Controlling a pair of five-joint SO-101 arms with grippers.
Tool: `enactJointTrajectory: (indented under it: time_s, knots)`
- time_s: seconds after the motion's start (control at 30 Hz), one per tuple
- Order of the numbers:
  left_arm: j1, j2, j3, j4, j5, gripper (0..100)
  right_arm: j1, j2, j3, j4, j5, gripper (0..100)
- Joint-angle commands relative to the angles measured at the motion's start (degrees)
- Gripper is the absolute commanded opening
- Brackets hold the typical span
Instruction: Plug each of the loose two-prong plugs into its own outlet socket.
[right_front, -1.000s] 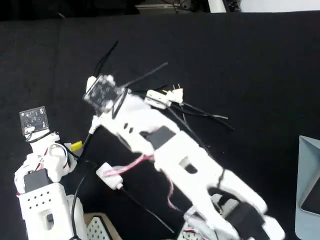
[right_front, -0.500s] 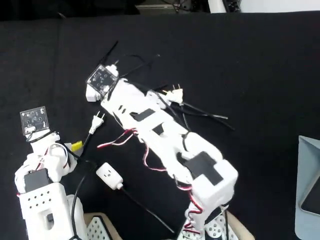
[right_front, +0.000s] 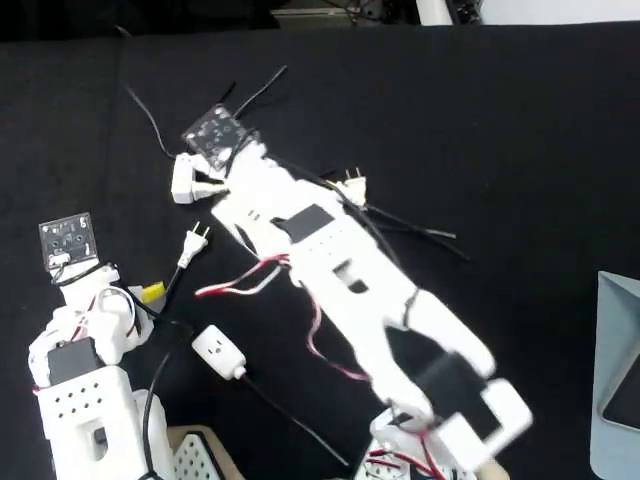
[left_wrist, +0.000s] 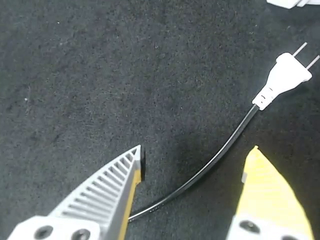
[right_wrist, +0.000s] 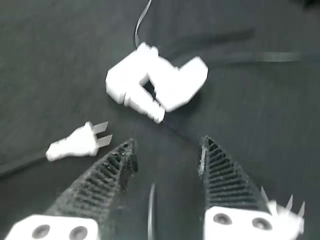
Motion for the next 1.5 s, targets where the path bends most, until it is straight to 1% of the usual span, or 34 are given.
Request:
enactJointTrajectory:
  time_s: [0.0,0.07,0.27,0.33,0.43,0.57,0.67,0.77,0.87,0.9,0.97,1.1,1.2,1.33,1.47]
  knots:
    - [-0.5,-0.6,-0.6,-1.0,0.4,32,1.5,-9.6,0.7,11.7,-5.4,19.8]
    - [-0.5,-0.6,-0.6,-1.0,0.4,32,2.3,-13.4,4.6,13.6,-6.3,19.8]
    - [-0.5,-0.6,-0.6,-1.0,0.4,32,2.3,-24.2,18.9,13.5,-6.3,19.6]
    - [-0.5,-0.6,-0.6,-1.0,0.4,32,2.3,-26.9,22.2,13.5,-7.6,19.6]
    - [-0.7,-0.6,-0.6,-1.0,0.4,32,2.3,-29.2,25.5,13.8,-9.7,19.6]
    - [-3.8,-0.6,-1.0,-1.0,0.8,32,2.4,-29.3,27.9,13.9,-10.0,19.5]
    - [-4.1,-0.6,-1.0,-1.0,0.8,32,2.6,-29.3,28.5,14.9,-12.3,19.7]
    - [-4.0,-0.6,-1.0,-1.0,0.8,32,2.4,-29.3,27.5,18.7,-12.7,19.8]
    - [-4.0,-0.6,-1.0,-1.0,0.8,32,2.2,-29.3,25.5,18.4,-13.2,19.8]
    - [-4.1,-0.6,-1.0,-1.0,0.8,32,1.9,-29.3,24.9,17.0,-13.5,19.6]
    - [-4.4,-0.6,-1.1,-1.0,0.8,32,-0.1,-29.3,24.2,12.7,-17.9,19.5]
    - [-4.5,-0.7,-1.1,-1.0,0.9,32,-6.8,-27.3,22.4,4.2,-24.9,19.4]
    - [-6.5,-0.7,-1.7,-1.1,1.0,32,-10.3,-20.9,17.5,1.1,-28.2,19.4]
    - [-9.7,-0.7,-2.3,-1.1,3.6,32,-11.2,-8.2,6.2,0.6,-34.7,19.4]
    - [-11.1,-0.7,-2.1,-2.9,4.1,32,-11.8,5.2,-5.6,0.6,-40.9,19.8]
